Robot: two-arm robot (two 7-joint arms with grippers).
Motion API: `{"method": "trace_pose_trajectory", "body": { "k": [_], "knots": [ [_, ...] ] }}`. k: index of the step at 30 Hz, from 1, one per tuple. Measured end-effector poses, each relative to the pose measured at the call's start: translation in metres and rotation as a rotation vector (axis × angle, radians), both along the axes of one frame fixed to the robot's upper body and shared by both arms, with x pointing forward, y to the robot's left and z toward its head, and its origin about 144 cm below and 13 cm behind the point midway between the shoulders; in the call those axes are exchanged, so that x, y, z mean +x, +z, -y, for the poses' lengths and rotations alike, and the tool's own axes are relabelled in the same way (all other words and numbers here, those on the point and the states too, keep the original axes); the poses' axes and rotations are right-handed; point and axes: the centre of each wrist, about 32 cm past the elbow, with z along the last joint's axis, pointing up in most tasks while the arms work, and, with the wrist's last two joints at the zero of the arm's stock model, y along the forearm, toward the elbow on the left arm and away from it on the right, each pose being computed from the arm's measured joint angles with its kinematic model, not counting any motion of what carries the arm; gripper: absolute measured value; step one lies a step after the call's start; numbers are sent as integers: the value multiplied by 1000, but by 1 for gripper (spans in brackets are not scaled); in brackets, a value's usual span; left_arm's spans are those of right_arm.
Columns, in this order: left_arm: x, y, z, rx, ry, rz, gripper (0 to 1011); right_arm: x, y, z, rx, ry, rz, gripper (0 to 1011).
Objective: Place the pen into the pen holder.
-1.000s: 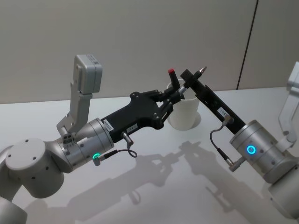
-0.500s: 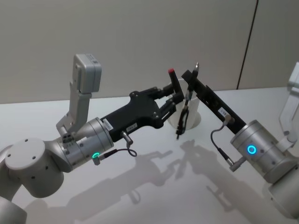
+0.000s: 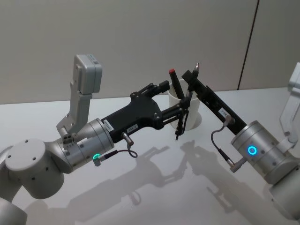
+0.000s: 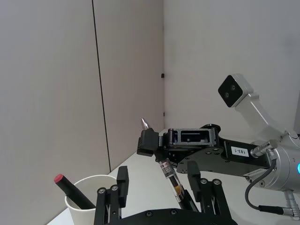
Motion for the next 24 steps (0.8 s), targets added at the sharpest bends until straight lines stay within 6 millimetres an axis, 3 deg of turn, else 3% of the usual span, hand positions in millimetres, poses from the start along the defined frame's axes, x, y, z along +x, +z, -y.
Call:
{"method": "trace_pose_trajectory", "body": {
  "k": [8, 24],
  "knots": [
    [0, 0, 0, 0, 0, 0, 983, 2, 1, 3, -6, -6, 10, 147],
    [0, 0, 0, 0, 0, -1, 1001, 35, 14, 27, -108, -112, 99, 147]
  ]
}}
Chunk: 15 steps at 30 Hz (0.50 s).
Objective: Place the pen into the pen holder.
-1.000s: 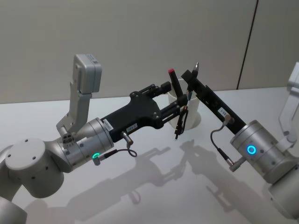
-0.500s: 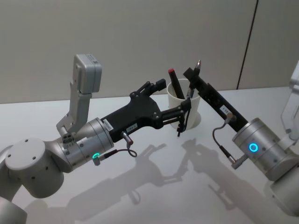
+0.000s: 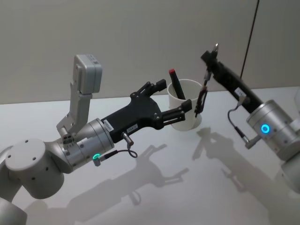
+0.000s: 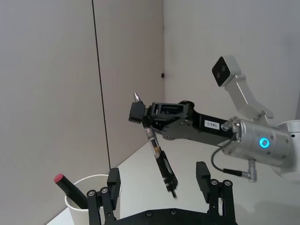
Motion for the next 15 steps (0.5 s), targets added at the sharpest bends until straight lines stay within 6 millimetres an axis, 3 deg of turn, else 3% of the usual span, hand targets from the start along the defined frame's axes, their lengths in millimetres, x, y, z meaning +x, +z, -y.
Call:
{"method": "trace_pose_trajectory", "body": {
  "k": [15],
  "knots": [
    [0, 0, 0, 0, 0, 0, 1001, 36, 9, 10, -106, -68, 103, 147]
  ]
}}
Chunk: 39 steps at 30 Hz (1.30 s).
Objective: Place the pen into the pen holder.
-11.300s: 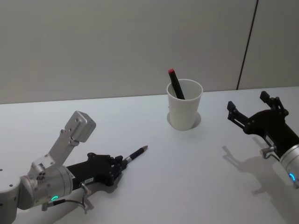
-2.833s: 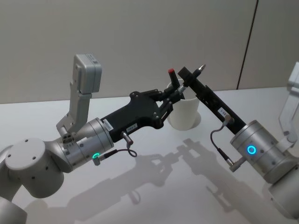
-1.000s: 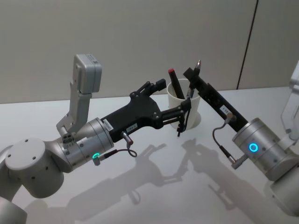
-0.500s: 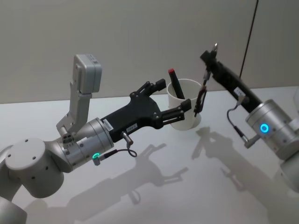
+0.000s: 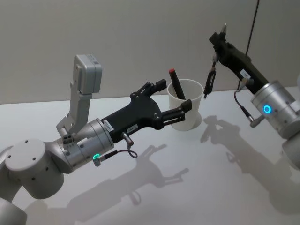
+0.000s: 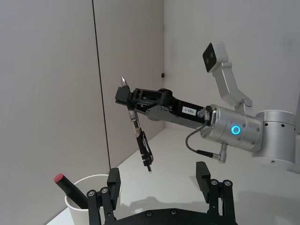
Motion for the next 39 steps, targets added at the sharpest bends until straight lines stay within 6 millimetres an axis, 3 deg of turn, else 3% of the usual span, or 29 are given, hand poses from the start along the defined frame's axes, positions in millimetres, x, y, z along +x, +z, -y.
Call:
{"method": "trace_pose_trajectory", "body": {
  "k": [20, 39],
  "knots": [
    [0, 0, 0, 0, 0, 0, 1001, 31, 5, -11, -272, 42, 204, 147],
    [0, 0, 0, 0, 0, 0, 1001, 46, -1, -17, -502, 29, 374, 147]
  ]
}}
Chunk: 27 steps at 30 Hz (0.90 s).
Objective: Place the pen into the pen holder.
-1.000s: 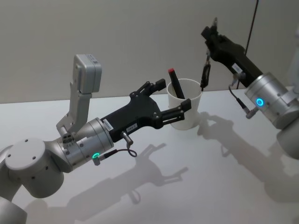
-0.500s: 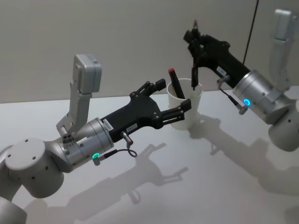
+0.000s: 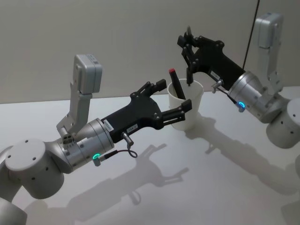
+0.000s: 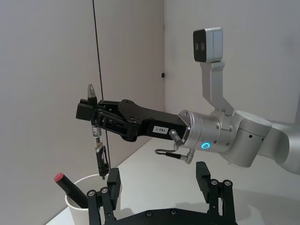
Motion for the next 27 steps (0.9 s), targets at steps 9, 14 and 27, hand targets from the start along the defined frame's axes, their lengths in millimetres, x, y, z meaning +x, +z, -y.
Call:
{"method": "trace_pose_trajectory", "body": {
  "k": [9, 14, 27],
  "knots": [
    [0, 0, 0, 0, 0, 0, 1001, 2, -5, 0, -46, -19, 39, 147],
    [0, 0, 0, 0, 0, 0, 1001, 1, -10, 0, -61, -27, 37, 147],
    [0, 0, 0, 0, 0, 0, 1001, -2, -24, 0, -89, -43, 19, 227]
  ]
}}
